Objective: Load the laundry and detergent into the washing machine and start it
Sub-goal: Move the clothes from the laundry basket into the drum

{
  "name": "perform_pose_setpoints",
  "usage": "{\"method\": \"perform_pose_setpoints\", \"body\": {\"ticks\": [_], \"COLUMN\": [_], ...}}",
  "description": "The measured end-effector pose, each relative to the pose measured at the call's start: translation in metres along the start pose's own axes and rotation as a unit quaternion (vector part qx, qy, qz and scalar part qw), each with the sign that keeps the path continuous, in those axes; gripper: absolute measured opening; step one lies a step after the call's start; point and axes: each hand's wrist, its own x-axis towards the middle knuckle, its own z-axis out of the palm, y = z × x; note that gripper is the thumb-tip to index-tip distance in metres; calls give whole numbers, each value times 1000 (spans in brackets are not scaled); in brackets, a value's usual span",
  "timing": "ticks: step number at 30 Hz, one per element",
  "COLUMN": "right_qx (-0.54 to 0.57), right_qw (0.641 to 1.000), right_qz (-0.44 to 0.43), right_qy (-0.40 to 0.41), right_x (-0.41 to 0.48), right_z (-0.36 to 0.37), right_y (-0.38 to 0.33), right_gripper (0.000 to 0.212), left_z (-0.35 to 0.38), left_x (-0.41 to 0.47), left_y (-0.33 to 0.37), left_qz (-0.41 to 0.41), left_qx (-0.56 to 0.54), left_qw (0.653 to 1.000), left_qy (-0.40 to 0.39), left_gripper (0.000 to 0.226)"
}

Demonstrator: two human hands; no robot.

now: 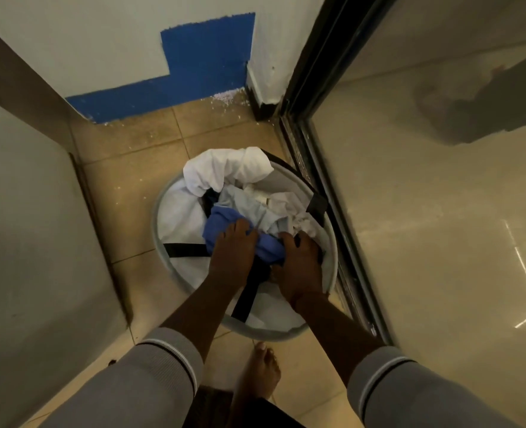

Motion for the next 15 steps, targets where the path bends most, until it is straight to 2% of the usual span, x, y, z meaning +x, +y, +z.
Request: {"method": "perform_pose_setpoints", "body": {"ticks": [2,5,8,11,13,15], "right_qx": [29,106,178,250,289,312], "right_qw": [999,991,978,959,943,934], "right_qz": [-25,-50,-78,-107,-128,-135], "right_qy": [28,60,73,83,102,113], "right_x": [-8,-40,-84,-130,-157,-178], "right_z": [-9,-32,-67,-111,-147,-183], "right_y": [-4,-16,-32,-49,-63,-78], "right_gripper": [40,20,25,32,32,26], "left_z": [-14,-43,-82,-118,-159,-213], "left_x": [-15,-51,-79,-113,-132,-146], "left_y": [1,7,16,25,34,48], "left_qz": [3,2,21,3,-30,-73], "left_qx": [-22,-52,-128,-304,-405,-451], "left_qw": [999,997,985,947,910,888], "left_qy": [33,57,111,103,88,44], "left_gripper": [20,24,27,29,51,78]}}
